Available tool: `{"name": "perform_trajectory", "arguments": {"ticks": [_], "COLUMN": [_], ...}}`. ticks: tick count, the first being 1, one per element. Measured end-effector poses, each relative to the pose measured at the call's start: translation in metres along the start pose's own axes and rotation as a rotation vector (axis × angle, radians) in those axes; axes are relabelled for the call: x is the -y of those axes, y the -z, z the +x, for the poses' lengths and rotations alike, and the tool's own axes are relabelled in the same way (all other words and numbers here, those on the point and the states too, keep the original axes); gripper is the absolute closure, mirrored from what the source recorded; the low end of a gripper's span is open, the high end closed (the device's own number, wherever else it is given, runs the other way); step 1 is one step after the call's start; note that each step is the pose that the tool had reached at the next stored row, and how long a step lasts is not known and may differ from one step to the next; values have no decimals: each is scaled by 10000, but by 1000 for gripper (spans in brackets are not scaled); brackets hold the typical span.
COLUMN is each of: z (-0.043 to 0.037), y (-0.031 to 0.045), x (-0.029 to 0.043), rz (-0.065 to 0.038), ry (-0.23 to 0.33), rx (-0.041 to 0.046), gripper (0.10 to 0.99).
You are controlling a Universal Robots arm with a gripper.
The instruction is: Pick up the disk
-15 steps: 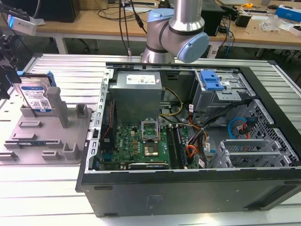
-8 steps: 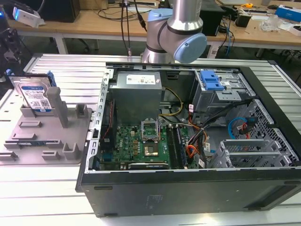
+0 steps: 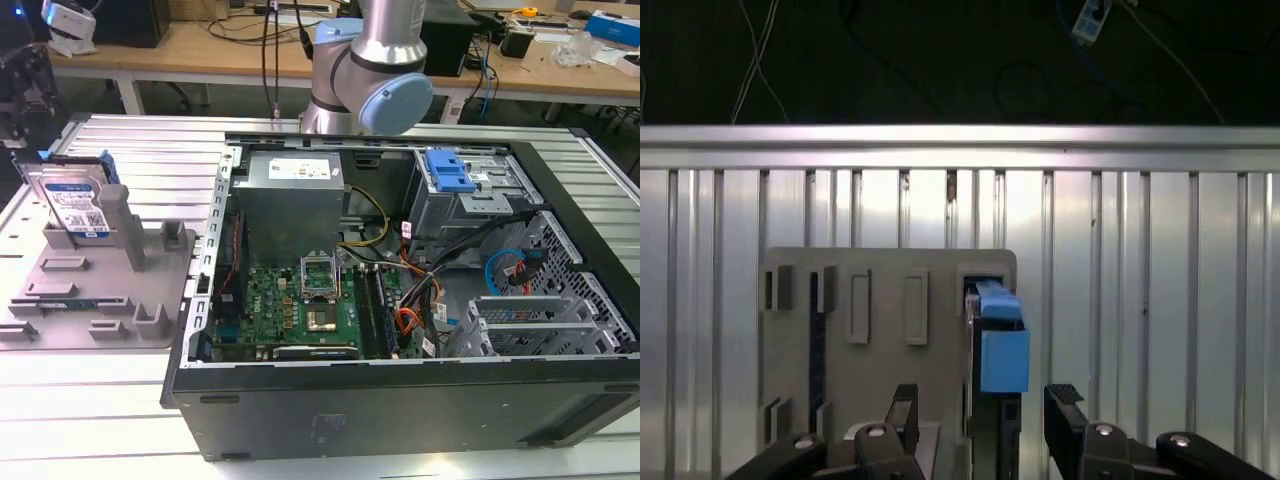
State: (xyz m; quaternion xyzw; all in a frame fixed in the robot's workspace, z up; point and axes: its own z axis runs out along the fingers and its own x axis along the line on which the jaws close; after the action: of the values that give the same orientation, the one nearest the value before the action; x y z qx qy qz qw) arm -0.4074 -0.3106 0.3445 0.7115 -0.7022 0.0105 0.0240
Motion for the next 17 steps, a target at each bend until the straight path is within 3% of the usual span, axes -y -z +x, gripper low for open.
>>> {"name": "perform_trajectory", "arguments": {"ticks": [3,17], "z": [-12,-17], "y": [-47,-63], "x": [-154,-136], "rz": [18,43], "ry": [3,130], "rx": [-1,-21], "gripper": [471,471]}}
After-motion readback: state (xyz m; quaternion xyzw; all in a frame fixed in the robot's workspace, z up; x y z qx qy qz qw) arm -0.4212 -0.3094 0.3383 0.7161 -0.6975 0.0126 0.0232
